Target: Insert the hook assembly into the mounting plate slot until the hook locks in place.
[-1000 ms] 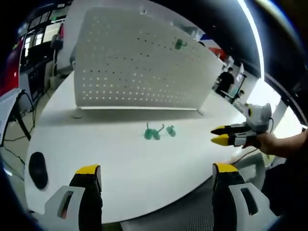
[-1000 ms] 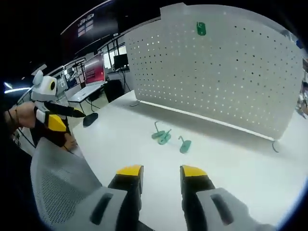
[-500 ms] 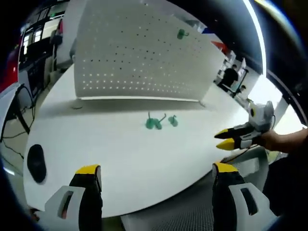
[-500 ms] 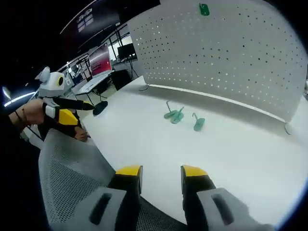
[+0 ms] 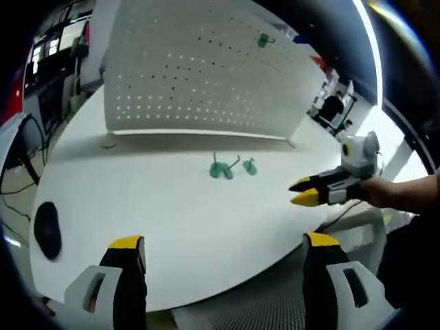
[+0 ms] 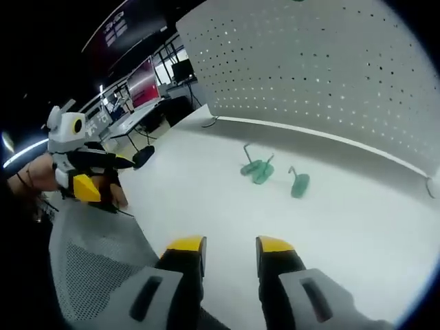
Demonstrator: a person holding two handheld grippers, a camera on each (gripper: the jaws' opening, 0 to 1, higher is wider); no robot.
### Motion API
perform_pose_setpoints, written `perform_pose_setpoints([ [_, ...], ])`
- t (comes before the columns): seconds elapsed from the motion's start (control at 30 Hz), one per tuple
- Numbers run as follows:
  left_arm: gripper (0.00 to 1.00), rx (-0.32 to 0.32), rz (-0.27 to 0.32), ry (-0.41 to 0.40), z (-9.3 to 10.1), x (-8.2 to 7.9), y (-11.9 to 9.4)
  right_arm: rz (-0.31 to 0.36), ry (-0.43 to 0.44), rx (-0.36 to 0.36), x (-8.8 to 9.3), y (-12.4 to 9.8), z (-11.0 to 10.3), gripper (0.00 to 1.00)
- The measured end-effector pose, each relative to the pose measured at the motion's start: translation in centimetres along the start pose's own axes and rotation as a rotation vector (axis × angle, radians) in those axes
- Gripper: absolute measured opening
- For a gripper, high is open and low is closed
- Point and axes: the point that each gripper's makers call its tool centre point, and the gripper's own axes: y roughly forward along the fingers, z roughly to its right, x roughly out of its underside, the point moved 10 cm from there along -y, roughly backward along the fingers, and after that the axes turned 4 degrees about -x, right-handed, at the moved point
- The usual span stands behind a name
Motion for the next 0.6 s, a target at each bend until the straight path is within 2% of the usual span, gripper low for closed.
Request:
perform_pose_setpoints([
  [0.43,0.96,-0.013,-0.018,-0.022,-0.9,0.1,0.0,-0.022,-0.019,-0.013,-3.5,5.4,1.9,0.25],
  [0.6,0.96,-0.017,-0.020,-0.029,-1.1,0.0,0.1,-0.018,0.038,-0.001,-4.7,6.8,3.2,0.24],
])
